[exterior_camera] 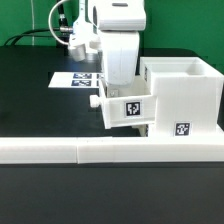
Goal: Assemble drawer
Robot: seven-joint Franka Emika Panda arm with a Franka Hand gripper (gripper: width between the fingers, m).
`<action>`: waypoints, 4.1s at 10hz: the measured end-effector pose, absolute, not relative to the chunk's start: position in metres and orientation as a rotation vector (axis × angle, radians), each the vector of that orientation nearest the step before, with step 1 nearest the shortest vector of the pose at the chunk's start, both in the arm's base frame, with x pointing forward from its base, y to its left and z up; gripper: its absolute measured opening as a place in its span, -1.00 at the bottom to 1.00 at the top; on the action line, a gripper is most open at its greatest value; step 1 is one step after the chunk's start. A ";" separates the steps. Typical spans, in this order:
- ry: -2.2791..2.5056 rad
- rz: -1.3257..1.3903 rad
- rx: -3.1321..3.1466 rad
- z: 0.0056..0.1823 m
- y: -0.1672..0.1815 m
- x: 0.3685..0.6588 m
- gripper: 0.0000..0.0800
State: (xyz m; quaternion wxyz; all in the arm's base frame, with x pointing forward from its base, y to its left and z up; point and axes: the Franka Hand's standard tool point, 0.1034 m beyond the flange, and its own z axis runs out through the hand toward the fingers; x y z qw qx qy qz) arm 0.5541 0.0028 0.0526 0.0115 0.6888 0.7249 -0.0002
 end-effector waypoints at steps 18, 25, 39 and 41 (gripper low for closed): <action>2.286 -0.122 2.130 0.116 -0.049 0.558 0.62; 2.379 -0.133 2.113 0.079 -0.065 0.550 0.62; 2.181 -0.016 2.453 0.065 -0.018 0.561 0.62; 2.127 -0.023 2.500 0.065 0.001 0.562 0.62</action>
Offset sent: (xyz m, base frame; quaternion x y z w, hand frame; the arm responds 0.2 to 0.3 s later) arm 0.0000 0.0123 -0.0095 -0.0090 0.0323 0.0427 0.9985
